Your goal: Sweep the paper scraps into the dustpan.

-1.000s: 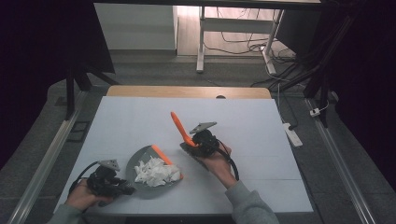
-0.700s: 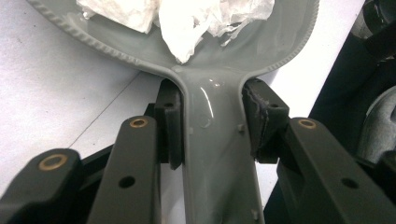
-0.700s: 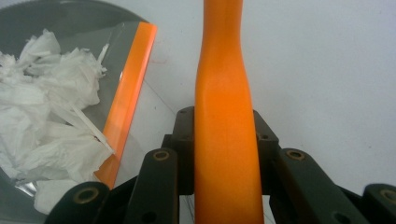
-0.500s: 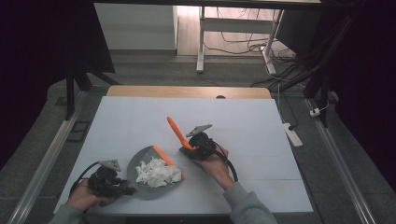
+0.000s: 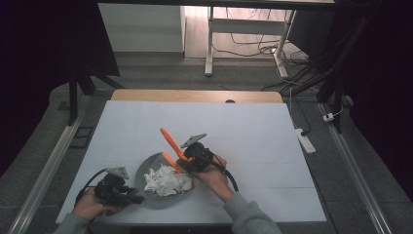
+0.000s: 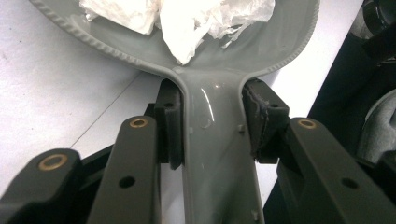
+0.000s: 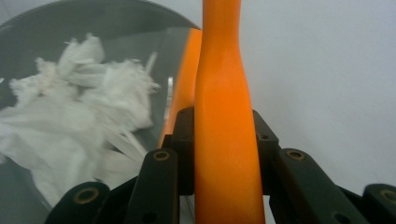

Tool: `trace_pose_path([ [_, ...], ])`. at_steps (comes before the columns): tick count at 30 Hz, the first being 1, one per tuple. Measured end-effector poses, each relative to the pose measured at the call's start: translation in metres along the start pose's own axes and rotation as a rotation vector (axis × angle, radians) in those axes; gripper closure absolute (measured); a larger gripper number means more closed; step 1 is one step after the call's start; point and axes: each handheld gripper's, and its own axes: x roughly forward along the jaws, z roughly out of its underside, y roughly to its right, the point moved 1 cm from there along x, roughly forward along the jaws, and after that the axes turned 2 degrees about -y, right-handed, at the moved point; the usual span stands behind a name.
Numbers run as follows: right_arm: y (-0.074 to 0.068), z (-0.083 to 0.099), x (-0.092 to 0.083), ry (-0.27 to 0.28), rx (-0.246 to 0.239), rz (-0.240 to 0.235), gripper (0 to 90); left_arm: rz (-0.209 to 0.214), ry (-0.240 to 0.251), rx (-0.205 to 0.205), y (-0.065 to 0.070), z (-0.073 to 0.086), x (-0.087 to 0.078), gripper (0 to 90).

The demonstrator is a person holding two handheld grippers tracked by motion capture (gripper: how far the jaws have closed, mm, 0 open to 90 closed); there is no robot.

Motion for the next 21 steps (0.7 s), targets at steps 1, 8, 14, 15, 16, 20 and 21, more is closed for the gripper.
trace_pose_path([
  [1, -0.004, -0.002, 0.001, 0.001, -0.001, -0.006, 70.6, -0.002, -0.001, 0.001, 0.000, 0.000, 0.000, 62.0],
  [8, -0.030, -0.018, 0.007, 0.032, -0.038, -0.059, 70.6, -0.002, 0.002, -0.002, 0.000, 0.000, 0.000, 62.0],
  [14, -0.050, -0.029, 0.008, 0.068, -0.069, -0.100, 70.6, 0.002, 0.006, -0.005, 0.000, 0.000, 0.002, 62.0],
  [15, -0.048, -0.030, 0.007, 0.080, -0.072, -0.093, 70.6, 0.001, 0.005, -0.005, -0.001, 0.001, 0.002, 62.0],
  [16, -0.046, -0.030, 0.005, 0.089, -0.063, -0.087, 70.6, 0.003, 0.006, -0.005, -0.001, 0.001, 0.002, 62.0],
  [20, -0.031, -0.028, -0.004, 0.107, -0.016, -0.056, 70.5, 0.003, 0.007, -0.006, -0.001, 0.001, 0.002, 62.0],
  [21, -0.027, -0.027, -0.006, 0.111, -0.012, -0.050, 70.5, 0.003, 0.005, -0.004, -0.002, 0.001, 0.002, 62.0],
])
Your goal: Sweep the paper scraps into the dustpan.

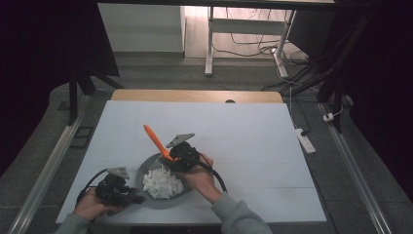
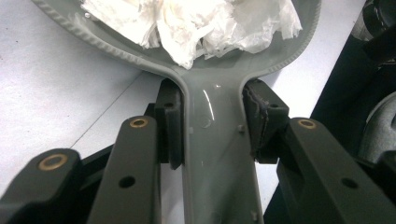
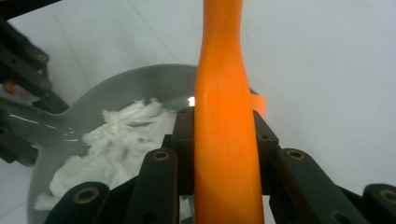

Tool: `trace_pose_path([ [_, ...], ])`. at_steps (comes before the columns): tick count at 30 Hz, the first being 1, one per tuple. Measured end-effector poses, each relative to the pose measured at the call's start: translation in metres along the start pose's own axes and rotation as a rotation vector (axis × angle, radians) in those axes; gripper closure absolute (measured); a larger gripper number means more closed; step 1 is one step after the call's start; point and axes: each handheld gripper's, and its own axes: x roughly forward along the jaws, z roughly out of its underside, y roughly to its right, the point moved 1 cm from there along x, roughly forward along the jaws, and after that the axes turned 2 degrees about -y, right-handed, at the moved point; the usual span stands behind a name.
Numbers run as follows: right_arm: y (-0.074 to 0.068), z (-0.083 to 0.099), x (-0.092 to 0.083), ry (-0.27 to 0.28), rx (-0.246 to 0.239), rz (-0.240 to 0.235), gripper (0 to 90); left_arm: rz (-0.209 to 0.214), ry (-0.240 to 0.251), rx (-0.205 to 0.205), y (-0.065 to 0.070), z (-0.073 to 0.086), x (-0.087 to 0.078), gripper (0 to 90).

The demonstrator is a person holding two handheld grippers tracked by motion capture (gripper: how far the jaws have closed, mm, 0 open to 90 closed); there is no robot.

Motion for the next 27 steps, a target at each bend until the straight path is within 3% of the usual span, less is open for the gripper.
trace_pose_path([
  [10, 0.022, 0.007, -0.019, 0.042, 0.035, 0.035, 70.6, 0.002, 0.005, -0.003, 0.000, 0.001, 0.001, 62.0],
  [27, 0.046, 0.029, -0.046, 0.097, 0.064, 0.029, 70.5, -0.012, 0.036, 0.003, -0.001, 0.001, 0.001, 62.0],
])
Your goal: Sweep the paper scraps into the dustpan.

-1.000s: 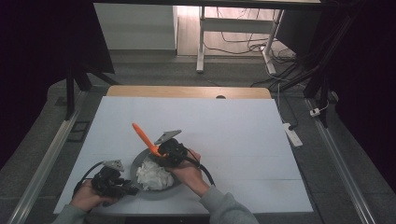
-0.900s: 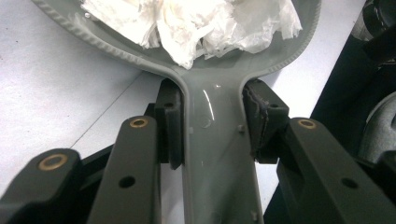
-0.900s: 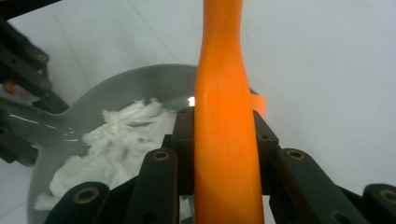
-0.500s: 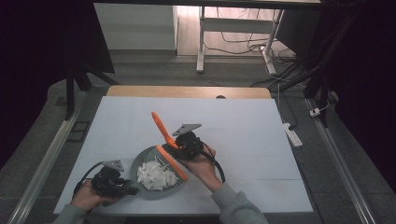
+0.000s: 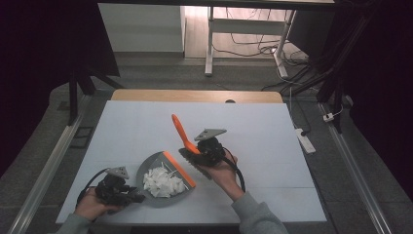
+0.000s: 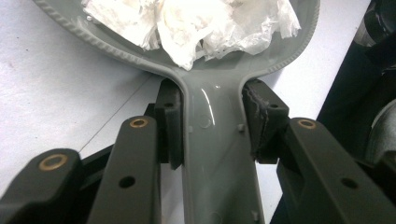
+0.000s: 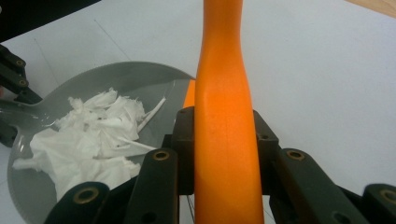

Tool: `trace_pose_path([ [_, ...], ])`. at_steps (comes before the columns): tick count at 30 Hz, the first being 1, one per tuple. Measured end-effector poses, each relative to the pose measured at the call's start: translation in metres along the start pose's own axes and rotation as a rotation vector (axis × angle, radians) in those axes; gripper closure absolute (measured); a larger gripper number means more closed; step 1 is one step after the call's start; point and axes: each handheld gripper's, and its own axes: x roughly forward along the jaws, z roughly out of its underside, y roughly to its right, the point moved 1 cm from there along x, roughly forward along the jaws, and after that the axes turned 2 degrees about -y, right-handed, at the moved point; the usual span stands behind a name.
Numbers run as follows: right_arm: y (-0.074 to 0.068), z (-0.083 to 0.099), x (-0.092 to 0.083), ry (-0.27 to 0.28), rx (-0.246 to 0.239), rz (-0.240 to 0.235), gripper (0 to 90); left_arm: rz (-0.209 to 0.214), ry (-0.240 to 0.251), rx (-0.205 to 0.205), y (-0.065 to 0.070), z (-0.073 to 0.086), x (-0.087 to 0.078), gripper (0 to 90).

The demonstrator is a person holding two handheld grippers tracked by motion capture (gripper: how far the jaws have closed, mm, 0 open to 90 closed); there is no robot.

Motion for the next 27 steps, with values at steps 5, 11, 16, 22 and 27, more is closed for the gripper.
trace_pose_path([
  [5, 0.006, 0.005, -0.010, 0.007, 0.009, 0.007, 70.5, -0.015, 0.009, -0.002, 0.000, 0.000, -0.001, 62.0],
  [11, 0.012, 0.011, -0.021, 0.023, 0.009, 0.015, 70.5, -0.025, 0.029, -0.008, 0.000, 0.000, -0.003, 62.0],
  [16, 0.016, 0.016, -0.030, 0.031, -0.003, 0.013, 70.5, -0.039, 0.053, -0.015, 0.000, 0.000, -0.006, 62.0],
  [22, 0.023, 0.025, -0.041, 0.033, -0.005, 0.023, 70.5, -0.046, 0.093, -0.029, 0.002, -0.002, -0.009, 62.0],
  [27, 0.030, 0.033, -0.052, 0.041, -0.002, 0.027, 70.5, -0.051, 0.144, -0.049, 0.004, -0.004, -0.013, 62.0],
])
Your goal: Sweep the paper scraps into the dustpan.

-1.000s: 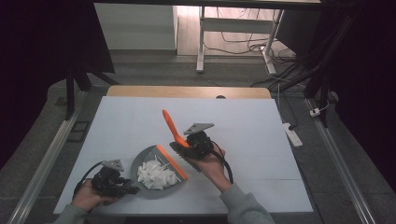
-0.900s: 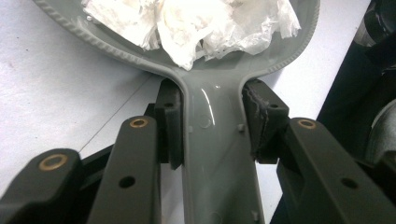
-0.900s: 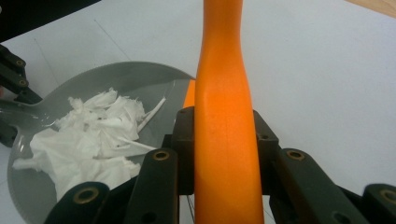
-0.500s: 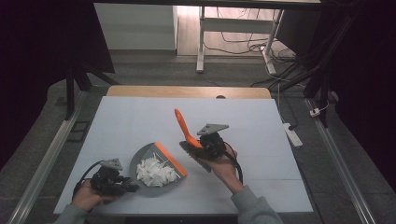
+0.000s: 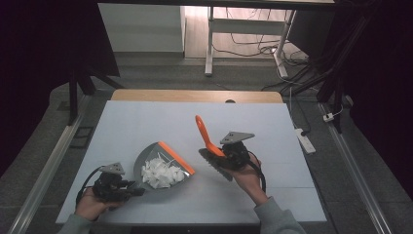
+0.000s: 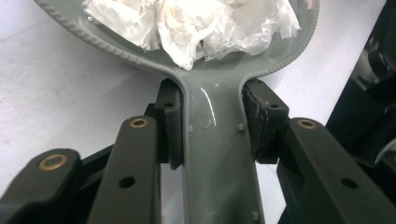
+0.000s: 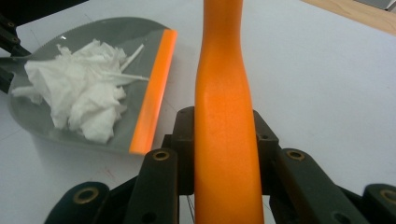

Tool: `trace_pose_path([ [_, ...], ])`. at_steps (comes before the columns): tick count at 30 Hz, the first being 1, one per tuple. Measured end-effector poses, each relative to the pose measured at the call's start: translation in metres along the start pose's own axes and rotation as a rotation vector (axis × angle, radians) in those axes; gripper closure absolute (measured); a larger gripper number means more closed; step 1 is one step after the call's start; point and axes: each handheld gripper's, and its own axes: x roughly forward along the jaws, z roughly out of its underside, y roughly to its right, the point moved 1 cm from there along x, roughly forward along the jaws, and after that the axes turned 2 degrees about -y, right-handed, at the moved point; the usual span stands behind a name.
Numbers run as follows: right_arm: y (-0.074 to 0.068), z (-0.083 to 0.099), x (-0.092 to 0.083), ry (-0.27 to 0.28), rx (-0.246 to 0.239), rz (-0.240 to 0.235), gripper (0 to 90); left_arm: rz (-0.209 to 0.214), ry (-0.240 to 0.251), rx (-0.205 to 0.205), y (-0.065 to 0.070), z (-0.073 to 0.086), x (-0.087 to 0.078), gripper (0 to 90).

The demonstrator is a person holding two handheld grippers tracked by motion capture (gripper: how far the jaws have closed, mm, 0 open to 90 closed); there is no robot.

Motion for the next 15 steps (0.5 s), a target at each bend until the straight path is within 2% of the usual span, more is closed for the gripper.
trace_pose_path([
  [5, 0.005, 0.009, -0.013, 0.009, 0.002, 0.009, 70.5, 0.020, 0.054, -0.026, 0.002, -0.002, -0.002, 62.0],
  [7, 0.007, 0.013, -0.018, 0.017, 0.002, 0.021, 70.5, 0.012, 0.072, -0.036, 0.003, -0.003, -0.003, 61.9],
  [15, 0.017, 0.027, -0.037, 0.017, 0.027, 0.023, 70.5, -0.006, 0.153, -0.089, 0.005, -0.004, -0.006, 62.0],
])
